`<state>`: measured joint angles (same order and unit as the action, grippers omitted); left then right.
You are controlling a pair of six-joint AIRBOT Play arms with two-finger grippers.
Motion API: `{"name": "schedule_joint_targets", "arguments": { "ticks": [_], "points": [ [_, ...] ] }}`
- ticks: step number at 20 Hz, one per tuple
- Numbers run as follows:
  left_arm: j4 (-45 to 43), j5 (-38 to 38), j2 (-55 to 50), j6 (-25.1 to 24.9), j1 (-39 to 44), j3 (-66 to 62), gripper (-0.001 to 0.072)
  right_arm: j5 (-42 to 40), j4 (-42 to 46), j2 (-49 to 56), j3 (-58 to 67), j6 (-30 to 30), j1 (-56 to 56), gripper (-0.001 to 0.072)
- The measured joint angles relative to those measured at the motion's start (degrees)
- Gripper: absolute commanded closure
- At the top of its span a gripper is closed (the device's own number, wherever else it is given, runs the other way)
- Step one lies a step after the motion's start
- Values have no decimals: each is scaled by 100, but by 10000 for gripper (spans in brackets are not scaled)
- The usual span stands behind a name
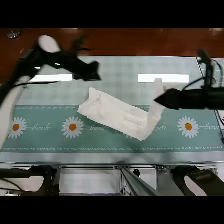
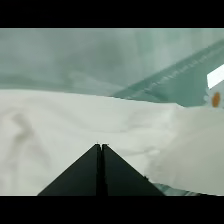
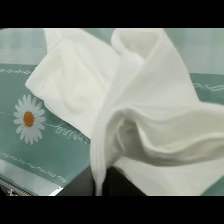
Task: Fold the shirts.
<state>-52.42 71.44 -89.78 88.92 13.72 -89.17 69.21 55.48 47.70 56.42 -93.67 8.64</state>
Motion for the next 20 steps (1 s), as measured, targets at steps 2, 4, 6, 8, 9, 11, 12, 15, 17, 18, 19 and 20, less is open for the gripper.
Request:
{"name": "schedule_joint_targets", "arguments": {
  "ticks": [2, 4, 6, 8, 9, 11, 12, 15, 17, 18, 19, 20],
  "points": [
    [-251, -24, 907, -96, -748, 678, 676, -330, -42, 739, 402, -50, 643, 676],
    [-400, -160, 1987, -267, -1375, 1596, 676, -603, -105, 1578, 927, -83, 1211, 676],
    [-487, -254, 3016, -433, -1735, 2579, 676, -837, -164, 2496, 1565, -94, 1694, 676],
    [-503, -363, 3947, -540, -1917, 3558, 675, -960, -223, 3425, 2264, -114, 2070, 676],
    [-481, -393, 4336, -568, -1969, 3989, 676, -1005, -304, 3849, 2618, -114, 2212, 676],
    [-407, -507, 4942, -605, -2039, 4750, 676, -1064, -492, 4688, 3322, -140, 2465, 632],
    [-374, -575, 5143, -623, -2063, 5051, 675, -1082, -616, 5071, 3652, -168, 2579, 247],
    [-356, -866, 5322, -645, -2098, 5600, 676, -1027, -793, 5869, 4227, -179, 2730, 93],
    [-330, -986, 5278, -682, -2107, 5770, 675, -743, -907, 6013, 4391, -131, 2575, 93],
    [-330, -1003, 5252, -695, -2111, 5816, 675, -470, -944, 5967, 4441, -52, 2400, 93],
    [-328, -1016, 5230, -708, -2111, 5853, 675, -166, -927, 5812, 4487, 28, 2164, 93],
    [-328, -1049, 5215, -719, -2118, 5877, 676, 133, -815, 5576, 4513, 96, 1904, 93]
  ]
}}
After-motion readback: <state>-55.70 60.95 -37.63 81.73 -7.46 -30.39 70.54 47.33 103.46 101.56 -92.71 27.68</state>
